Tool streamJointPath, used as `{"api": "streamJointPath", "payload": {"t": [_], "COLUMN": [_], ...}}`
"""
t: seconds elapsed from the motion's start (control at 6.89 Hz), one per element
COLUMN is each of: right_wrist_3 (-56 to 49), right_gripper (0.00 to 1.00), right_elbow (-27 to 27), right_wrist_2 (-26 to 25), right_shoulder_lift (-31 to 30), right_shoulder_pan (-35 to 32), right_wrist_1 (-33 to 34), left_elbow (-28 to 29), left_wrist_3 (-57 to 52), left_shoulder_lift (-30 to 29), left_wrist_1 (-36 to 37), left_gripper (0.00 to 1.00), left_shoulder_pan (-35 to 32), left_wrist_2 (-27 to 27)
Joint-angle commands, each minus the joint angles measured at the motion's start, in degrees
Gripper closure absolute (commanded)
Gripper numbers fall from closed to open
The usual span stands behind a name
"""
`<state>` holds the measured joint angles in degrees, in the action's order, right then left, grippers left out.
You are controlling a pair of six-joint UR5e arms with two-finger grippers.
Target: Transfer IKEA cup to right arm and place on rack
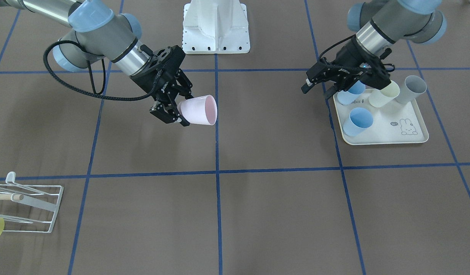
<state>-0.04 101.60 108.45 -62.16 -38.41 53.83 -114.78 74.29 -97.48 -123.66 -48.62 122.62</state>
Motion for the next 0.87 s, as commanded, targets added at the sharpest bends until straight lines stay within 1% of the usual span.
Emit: {"api": "streamJointPath", "payload": {"t": [0.0, 0.15, 0.29, 0.44, 0.58, 0.73], "right_wrist_3": [-14.7, -21.6, -30.5, -39.9, -51.0, -61.3], "right_gripper": [0.60, 0.64, 0.62, 0.62, 0.63, 0.65], "right_elbow": [3.1, 3.1, 3.2, 3.1, 2.9, 2.4], "right_wrist_2": [0.2, 0.1, 0.1, 0.1, -0.3, -1.2], "right_shoulder_lift": [0.9, 1.1, 1.1, 0.6, 0.9, 1.1], "right_shoulder_pan": [-5.0, -7.4, -11.7, -16.1, -20.1, -23.3], "right_wrist_1": [14.0, 17.4, 19.5, 21.9, 25.7, 28.1], "left_elbow": [-5.0, -4.6, -4.3, -4.3, -4.3, -4.3], "left_wrist_3": [-20.5, -30.9, -39.0, -41.0, -43.5, -47.5], "left_shoulder_lift": [5.0, 8.9, 11.3, 12.7, 14.0, 15.1], "left_wrist_1": [13.3, 13.4, 13.4, 13.4, 13.2, 13.3], "left_gripper": [0.00, 0.00, 0.00, 0.00, 0.00, 0.00], "left_shoulder_pan": [-7.6, -12.2, -16.8, -18.4, -19.4, -21.4], "left_wrist_2": [-0.4, -0.4, -0.1, 0.0, 0.2, 0.4]}}
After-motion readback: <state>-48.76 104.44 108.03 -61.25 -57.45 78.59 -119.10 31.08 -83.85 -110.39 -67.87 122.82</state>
